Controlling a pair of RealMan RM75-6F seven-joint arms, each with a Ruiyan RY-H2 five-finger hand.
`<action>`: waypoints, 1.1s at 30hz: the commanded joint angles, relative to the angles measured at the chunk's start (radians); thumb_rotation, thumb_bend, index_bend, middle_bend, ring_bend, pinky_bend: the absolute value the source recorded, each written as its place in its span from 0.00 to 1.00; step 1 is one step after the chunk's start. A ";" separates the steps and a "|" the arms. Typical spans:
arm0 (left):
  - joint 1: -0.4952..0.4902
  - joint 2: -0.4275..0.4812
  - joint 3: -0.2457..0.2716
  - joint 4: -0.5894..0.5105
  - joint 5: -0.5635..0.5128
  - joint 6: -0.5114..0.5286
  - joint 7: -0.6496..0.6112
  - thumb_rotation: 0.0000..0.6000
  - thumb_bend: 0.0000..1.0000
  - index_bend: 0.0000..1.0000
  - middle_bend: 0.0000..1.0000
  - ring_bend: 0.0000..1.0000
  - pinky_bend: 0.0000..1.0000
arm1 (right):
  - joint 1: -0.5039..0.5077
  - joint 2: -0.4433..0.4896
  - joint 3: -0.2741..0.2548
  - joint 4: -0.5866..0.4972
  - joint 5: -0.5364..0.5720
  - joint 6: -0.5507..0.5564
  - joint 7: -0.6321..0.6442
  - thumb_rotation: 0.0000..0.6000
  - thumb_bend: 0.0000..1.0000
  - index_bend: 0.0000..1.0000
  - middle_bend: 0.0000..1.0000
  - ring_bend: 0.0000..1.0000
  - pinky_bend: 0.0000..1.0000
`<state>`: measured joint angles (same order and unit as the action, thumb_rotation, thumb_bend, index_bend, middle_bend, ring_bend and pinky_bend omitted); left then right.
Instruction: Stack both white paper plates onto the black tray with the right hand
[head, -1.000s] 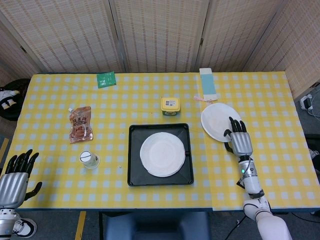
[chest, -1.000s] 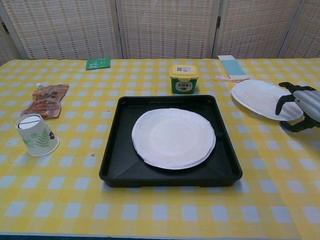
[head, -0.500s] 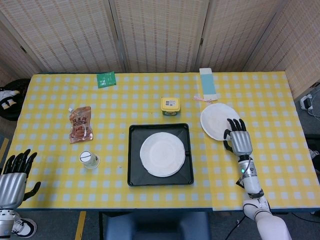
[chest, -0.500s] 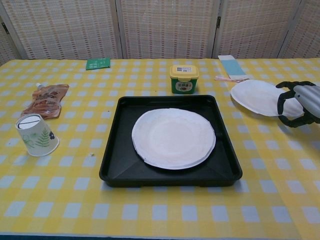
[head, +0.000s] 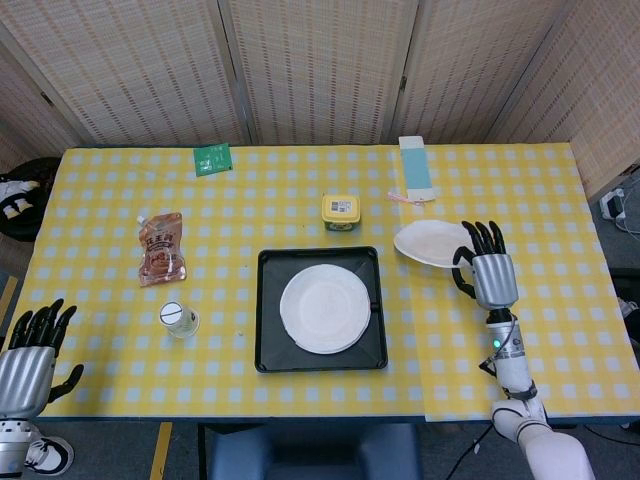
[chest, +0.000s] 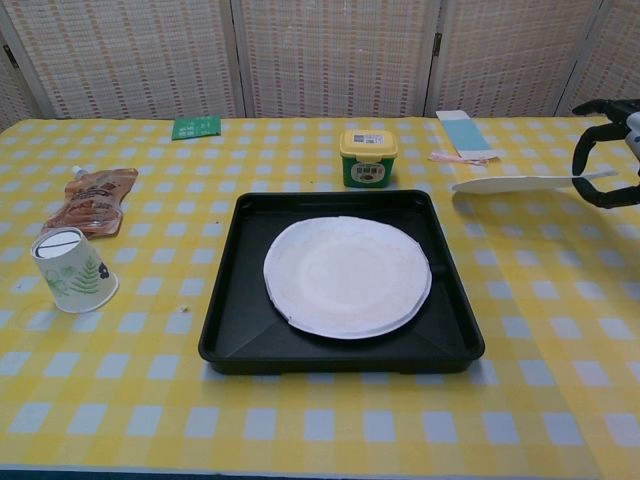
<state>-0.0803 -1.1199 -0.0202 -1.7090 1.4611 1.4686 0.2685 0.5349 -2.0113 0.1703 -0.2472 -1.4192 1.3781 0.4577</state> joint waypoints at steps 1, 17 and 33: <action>0.001 -0.001 0.001 -0.002 0.005 0.004 0.004 1.00 0.35 0.00 0.00 0.00 0.00 | -0.019 0.035 0.002 -0.052 -0.012 0.086 0.013 1.00 0.47 0.67 0.16 0.10 0.00; 0.005 0.006 -0.001 -0.008 0.006 0.011 -0.007 1.00 0.35 0.00 0.00 0.00 0.00 | -0.030 0.116 -0.059 -0.355 -0.147 0.343 -0.068 1.00 0.47 0.68 0.18 0.11 0.00; 0.020 0.034 -0.009 -0.013 -0.007 0.031 -0.051 1.00 0.35 0.00 0.00 0.00 0.00 | 0.039 0.021 -0.084 -0.465 -0.231 0.290 -0.122 1.00 0.47 0.68 0.18 0.11 0.00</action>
<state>-0.0614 -1.0876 -0.0291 -1.7212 1.4553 1.4983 0.2195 0.5618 -1.9739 0.0802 -0.7264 -1.6538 1.6856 0.3297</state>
